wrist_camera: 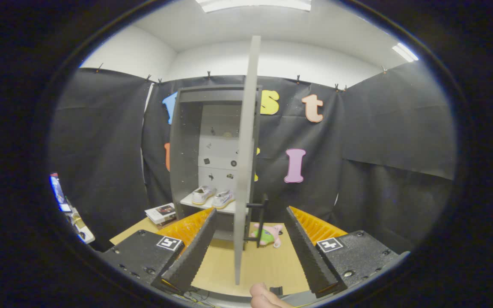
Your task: Open the shoe cabinet door, grab the shoes and put them into the shoe cabinet, then close the shoe cabinet door.
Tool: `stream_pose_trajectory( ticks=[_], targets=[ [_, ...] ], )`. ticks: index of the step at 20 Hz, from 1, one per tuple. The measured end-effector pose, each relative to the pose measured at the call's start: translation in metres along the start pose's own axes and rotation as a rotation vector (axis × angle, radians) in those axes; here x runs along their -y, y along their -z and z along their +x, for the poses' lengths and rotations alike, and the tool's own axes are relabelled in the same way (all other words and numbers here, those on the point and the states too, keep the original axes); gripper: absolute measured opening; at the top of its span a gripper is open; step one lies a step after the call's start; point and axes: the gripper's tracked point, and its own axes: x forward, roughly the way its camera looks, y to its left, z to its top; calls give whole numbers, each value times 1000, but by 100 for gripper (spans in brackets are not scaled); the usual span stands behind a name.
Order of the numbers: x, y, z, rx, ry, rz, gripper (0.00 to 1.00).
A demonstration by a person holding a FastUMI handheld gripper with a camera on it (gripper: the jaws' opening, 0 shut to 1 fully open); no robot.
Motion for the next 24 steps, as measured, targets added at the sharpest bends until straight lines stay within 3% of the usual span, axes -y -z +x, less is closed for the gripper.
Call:
stream_pose_trajectory(
  ticks=[8, 14, 17, 24],
  targets=[
    [78, 45, 67, -64, -2, 66, 99],
    [48, 73, 98, -103, -66, 23, 99],
    [39, 69, 98, -71, -25, 0, 92],
    [9, 72, 92, -109, 34, 74, 92]
  ],
)
